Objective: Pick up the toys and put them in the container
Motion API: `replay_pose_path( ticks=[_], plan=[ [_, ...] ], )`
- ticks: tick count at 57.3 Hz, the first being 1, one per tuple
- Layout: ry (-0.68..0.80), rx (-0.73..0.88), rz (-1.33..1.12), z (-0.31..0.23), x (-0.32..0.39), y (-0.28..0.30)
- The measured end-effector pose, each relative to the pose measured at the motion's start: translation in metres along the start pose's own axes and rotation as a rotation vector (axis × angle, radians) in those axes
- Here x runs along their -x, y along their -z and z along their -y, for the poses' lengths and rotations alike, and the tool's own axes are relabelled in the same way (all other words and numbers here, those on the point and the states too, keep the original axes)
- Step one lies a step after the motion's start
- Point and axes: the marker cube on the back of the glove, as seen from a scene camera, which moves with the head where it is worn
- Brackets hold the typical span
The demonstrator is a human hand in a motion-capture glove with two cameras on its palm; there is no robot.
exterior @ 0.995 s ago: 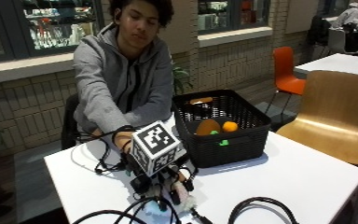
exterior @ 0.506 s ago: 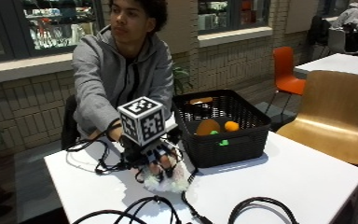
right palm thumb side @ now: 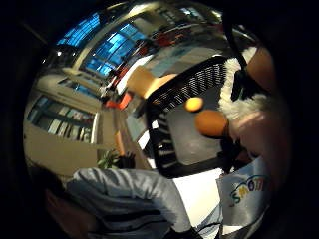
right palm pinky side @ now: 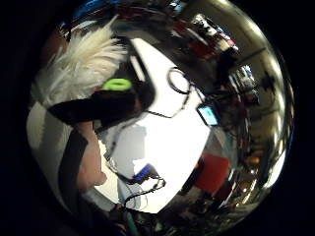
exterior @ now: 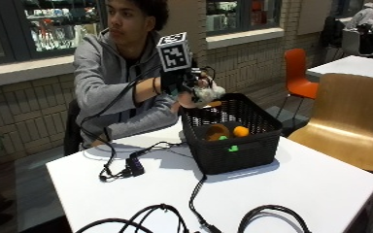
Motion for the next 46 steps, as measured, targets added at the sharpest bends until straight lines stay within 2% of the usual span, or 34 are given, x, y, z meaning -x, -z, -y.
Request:
replay_pose_path(
  ticks=[4,9,12,18,28,39,46],
  plan=[
    [0.072,0.029,0.002,0.007,0.024,-0.010],
    [0.071,0.040,0.000,0.016,0.035,-0.011],
    [0.120,0.051,-0.011,0.014,0.048,-0.014],
    [0.175,0.096,-0.143,0.011,0.043,-0.015],
    [0.129,0.272,-0.044,-0.003,0.056,-0.013],
    [0.082,0.193,-0.041,-0.021,0.032,0.005],
    [0.032,0.194,-0.021,-0.064,0.009,0.021]
  ],
)
